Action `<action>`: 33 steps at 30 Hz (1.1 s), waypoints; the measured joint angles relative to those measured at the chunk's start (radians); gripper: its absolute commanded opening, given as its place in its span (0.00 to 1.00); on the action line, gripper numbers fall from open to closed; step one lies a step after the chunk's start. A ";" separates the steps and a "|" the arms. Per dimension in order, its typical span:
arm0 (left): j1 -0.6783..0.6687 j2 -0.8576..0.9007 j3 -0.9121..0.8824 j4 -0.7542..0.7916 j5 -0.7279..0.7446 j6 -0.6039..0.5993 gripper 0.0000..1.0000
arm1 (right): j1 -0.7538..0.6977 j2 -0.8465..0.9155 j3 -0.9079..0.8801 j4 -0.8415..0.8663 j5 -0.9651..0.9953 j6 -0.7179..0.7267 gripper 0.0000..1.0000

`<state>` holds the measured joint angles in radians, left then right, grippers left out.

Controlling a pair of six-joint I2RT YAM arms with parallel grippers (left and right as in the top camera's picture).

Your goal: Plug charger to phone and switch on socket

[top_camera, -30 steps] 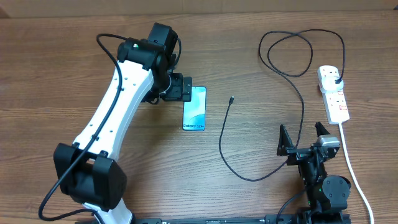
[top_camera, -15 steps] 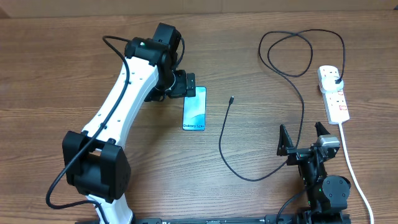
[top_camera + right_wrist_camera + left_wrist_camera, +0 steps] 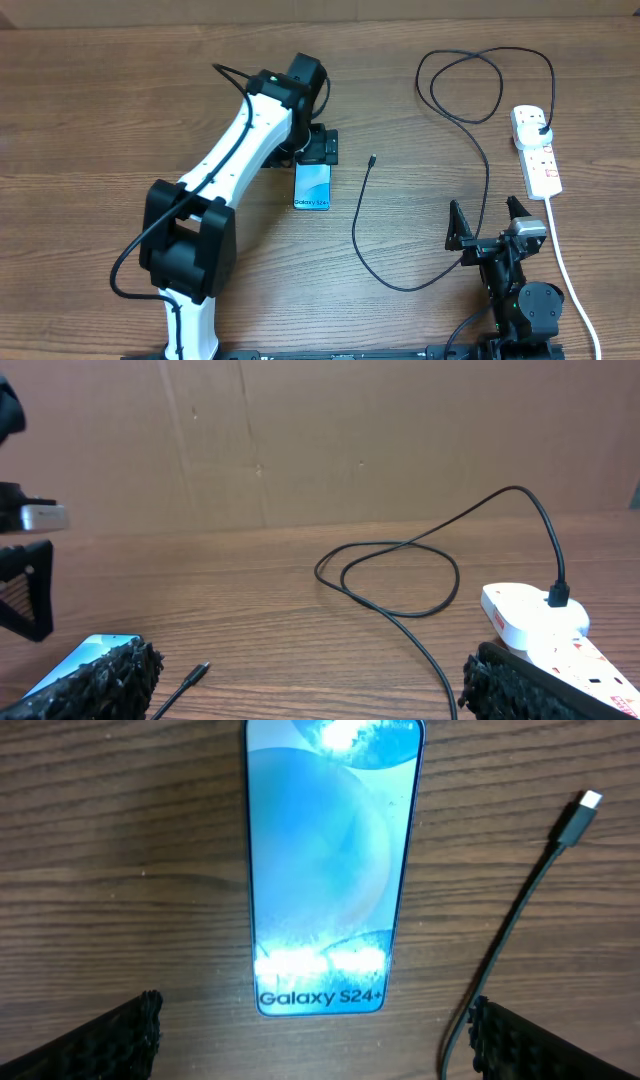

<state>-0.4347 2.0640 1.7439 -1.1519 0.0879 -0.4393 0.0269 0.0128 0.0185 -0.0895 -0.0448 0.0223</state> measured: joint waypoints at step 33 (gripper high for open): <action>-0.048 0.098 0.000 0.101 -0.078 0.000 1.00 | 0.000 0.000 0.000 -0.001 0.000 0.000 1.00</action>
<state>-0.4831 2.1620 1.7435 -1.0504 0.0097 -0.4397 0.0269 0.0128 0.0185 -0.0906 -0.0444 0.0227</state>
